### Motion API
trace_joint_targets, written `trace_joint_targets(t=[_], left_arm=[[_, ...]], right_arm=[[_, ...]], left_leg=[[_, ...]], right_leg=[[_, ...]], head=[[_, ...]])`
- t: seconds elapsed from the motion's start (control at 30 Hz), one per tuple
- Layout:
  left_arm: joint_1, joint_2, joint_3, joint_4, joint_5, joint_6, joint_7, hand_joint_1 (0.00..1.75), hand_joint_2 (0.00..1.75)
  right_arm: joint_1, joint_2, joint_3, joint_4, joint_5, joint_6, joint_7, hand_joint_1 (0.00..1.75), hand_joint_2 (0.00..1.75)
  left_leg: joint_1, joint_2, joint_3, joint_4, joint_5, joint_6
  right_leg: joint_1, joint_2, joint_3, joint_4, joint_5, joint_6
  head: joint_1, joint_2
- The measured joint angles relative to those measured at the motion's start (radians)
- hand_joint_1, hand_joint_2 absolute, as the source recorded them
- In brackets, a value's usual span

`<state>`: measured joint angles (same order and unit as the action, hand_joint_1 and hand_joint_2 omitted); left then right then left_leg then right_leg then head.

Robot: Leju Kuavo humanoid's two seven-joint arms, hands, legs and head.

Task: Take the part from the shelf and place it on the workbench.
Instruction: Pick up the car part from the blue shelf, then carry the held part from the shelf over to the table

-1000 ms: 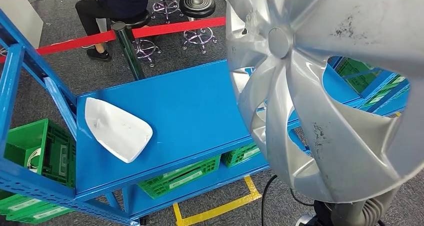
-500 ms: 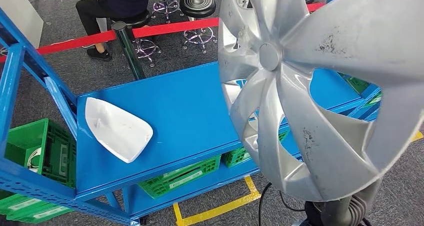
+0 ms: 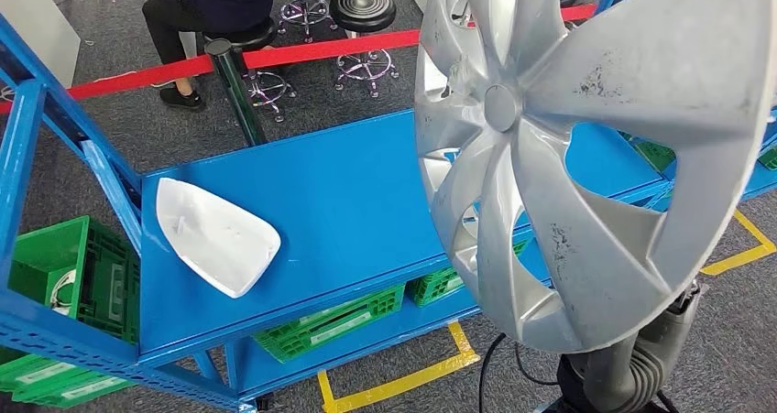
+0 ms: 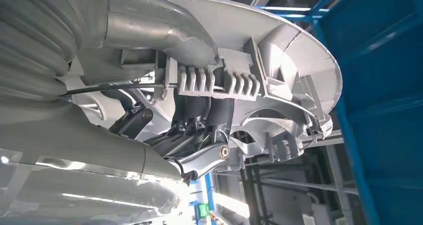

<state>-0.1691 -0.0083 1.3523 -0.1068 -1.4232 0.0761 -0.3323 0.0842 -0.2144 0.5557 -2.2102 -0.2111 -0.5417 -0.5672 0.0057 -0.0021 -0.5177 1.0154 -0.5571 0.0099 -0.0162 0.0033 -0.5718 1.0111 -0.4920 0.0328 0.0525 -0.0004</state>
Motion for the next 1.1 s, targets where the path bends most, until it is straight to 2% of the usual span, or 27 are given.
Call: trace_joint_targets(t=[0.4, 0.5, 0.57, 0.63, 0.7, 0.73, 0.77, 0.8, 0.87, 0.93, 1.03, 1.07, 1.1], left_arm=[[0.000, -0.024, 0.015, 0.001, -0.020, -0.002, 0.013, 0.00, 1.75], [0.000, -0.027, 0.015, 0.002, -0.022, -0.002, 0.011, 0.00, 1.75], [-0.001, -0.031, 0.015, 0.002, -0.025, -0.002, 0.010, 0.00, 1.75], [-0.002, -0.036, 0.015, 0.002, -0.029, -0.002, 0.010, 0.00, 1.75], [-0.001, -0.038, 0.015, 0.002, -0.031, -0.002, 0.010, 0.00, 1.75], [0.000, -0.039, 0.015, 0.002, -0.032, -0.002, 0.010, 0.00, 1.75], [0.001, -0.039, 0.015, 0.002, -0.032, -0.002, 0.011, 0.00, 1.75], [0.001, -0.040, 0.015, 0.002, -0.033, -0.002, 0.011, 0.00, 1.75], [0.000, -0.044, 0.015, 0.002, -0.034, -0.001, 0.011, 0.00, 1.75], [0.000, -0.046, 0.015, 0.002, -0.036, -0.001, 0.011, 0.00, 1.75], [0.000, -0.048, 0.015, 0.003, -0.041, -0.001, 0.010, 0.00, 1.75], [0.000, -0.048, 0.015, 0.003, -0.043, 0.000, 0.010, 0.00, 1.75], [0.000, -0.049, 0.015, 0.003, -0.045, 0.001, 0.009, 0.00, 1.75]], right_arm=[[0.006, 0.000, -0.014, 0.000, 0.021, -0.018, 0.042, 1.75, 1.75], [0.006, 0.000, -0.015, -0.001, 0.023, -0.019, 0.044, 1.75, 1.75], [0.006, -0.001, -0.015, -0.003, 0.025, -0.022, 0.047, 1.75, 1.75], [0.005, -0.001, -0.016, -0.006, 0.029, -0.024, 0.051, 1.75, 1.75], [0.004, -0.001, -0.016, -0.007, 0.031, -0.026, 0.055, 1.75, 1.75], [0.005, -0.001, -0.016, -0.006, 0.032, -0.027, 0.056, 1.75, 1.75], [0.005, -0.001, -0.016, -0.006, 0.032, -0.028, 0.057, 1.75, 1.75], [0.005, -0.001, -0.016, -0.006, 0.032, -0.029, 0.058, 1.75, 1.75], [0.004, -0.001, -0.016, -0.007, 0.033, -0.030, 0.058, 1.75, 1.75], [0.004, -0.001, -0.016, -0.008, 0.033, -0.031, 0.058, 1.75, 1.75], [0.001, -0.002, -0.016, -0.010, 0.032, -0.033, 0.059, 1.75, 1.75], [0.000, -0.002, -0.017, -0.011, 0.030, -0.033, 0.060, 1.75, 1.75], [-0.002, -0.002, -0.018, -0.011, 0.027, -0.032, 0.062, 1.75, 1.75]], left_leg=[[-0.007, -0.001, -0.001, 0.003, -0.001, 0.003], [-0.010, -0.001, -0.001, 0.002, 0.004, 0.010], [-0.006, 0.000, 0.001, -0.008, 0.016, 0.018], [-0.001, 0.002, 0.001, -0.017, 0.026, 0.025], [-0.001, 0.002, -0.003, -0.017, 0.029, 0.027], [-0.001, 0.002, -0.004, -0.017, 0.030, 0.027], [-0.001, 0.002, -0.005, -0.016, 0.031, 0.026], [-0.001, 0.001, -0.005, -0.016, 0.032, 0.024], [-0.002, -0.002, -0.006, -0.014, 0.032, 0.019], [-0.003, -0.003, -0.011, -0.011, 0.035, 0.006], [0.000, -0.002, -0.021, -0.009, 0.041, -0.015], [0.001, -0.001, -0.026, -0.002, 0.030, -0.020], [0.002, 0.001, -0.035, 0.021, 0.007, -0.025]], right_leg=[[-0.005, 0.000, 0.000, -0.003, 0.003, 0.005], [-0.009, 0.000, 0.001, -0.006, 0.009, 0.013], [-0.010, 0.001, -0.005, 0.005, -0.004, 0.018], [-0.009, 0.001, -0.035, 0.083, -0.063, 0.020], [-0.010, 0.001, -0.084, 0.214, -0.129, 0.022], [-0.010, 0.001, -0.098, 0.259, -0.141, 0.022], [-0.010, 0.001, -0.099, 0.271, -0.134, 0.020], [-0.010, 0.001, -0.081, 0.243, -0.108, 0.018], [-0.008, 0.001, -0.014, 0.118, -0.043, 0.009], [-0.004, 0.002, 0.033, 0.023, -0.014, -0.001], [0.000, 0.001, 0.036, -0.006, -0.012, -0.015], [-0.001, -0.001, 0.034, -0.013, -0.009, -0.023], [-0.002, -0.004, 0.032, -0.020, -0.005, -0.031]], head=[[-0.003, 0.000], [-0.005, 0.000], [-0.006, 0.000], [0.002, 0.000], [0.010, 0.000], [0.011, 0.000], [0.013, 0.000], [0.015, 0.000], [0.020, 0.000], [0.021, 0.000], [0.019, 0.000], [0.017, 0.000], [0.011, 0.000]])
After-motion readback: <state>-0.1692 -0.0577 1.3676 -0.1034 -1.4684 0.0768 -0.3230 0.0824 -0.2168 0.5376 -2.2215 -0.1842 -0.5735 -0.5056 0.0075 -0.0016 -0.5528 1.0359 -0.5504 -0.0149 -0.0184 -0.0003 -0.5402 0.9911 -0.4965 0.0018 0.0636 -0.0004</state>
